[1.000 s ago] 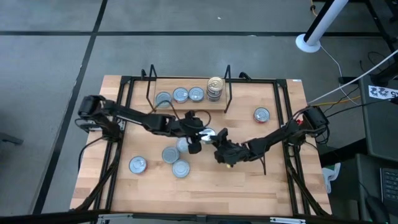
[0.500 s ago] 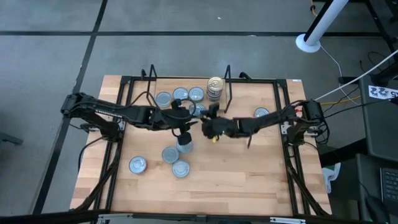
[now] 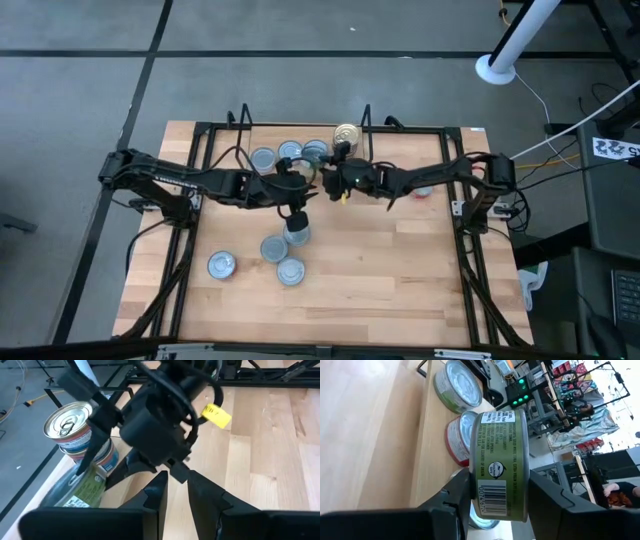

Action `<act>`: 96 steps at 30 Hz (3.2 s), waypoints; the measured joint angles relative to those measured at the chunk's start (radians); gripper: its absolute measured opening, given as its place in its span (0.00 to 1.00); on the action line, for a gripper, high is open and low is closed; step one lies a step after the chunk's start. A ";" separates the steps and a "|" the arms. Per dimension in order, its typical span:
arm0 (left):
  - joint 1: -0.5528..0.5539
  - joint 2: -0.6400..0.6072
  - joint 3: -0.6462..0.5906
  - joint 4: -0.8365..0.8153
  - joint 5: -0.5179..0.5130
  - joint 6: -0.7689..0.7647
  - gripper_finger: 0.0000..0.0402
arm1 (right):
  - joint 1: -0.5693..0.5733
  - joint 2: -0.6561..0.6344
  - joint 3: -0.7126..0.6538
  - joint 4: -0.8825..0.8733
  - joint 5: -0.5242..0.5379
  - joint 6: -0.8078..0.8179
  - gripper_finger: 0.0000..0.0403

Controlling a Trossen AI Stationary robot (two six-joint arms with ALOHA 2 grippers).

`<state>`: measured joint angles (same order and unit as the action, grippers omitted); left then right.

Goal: Stack canned seafood by type on shelf
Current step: Stack the green tuna can on top of the green tuna can on the shelf

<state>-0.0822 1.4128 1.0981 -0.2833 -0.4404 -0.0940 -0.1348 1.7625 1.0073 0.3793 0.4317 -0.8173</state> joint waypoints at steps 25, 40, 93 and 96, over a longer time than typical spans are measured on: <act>0.000 0.000 0.000 0.001 0.000 -0.003 0.17 | -0.067 0.167 0.000 0.196 0.070 -0.157 0.36; 0.068 0.001 0.000 -0.110 -0.003 -0.010 0.17 | -0.096 0.167 0.001 0.197 -0.002 -0.157 0.42; 0.319 0.253 -0.001 -0.064 0.065 0.174 0.17 | -0.096 0.166 0.000 0.194 -0.006 -0.157 0.62; 0.321 0.267 -0.001 -0.049 0.064 0.177 0.17 | -0.096 0.166 0.000 0.194 -0.006 -0.157 0.62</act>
<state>0.2390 1.6797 1.0969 -0.3320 -0.3759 0.0833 -0.2306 1.9289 1.0077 0.5729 0.4259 -0.9740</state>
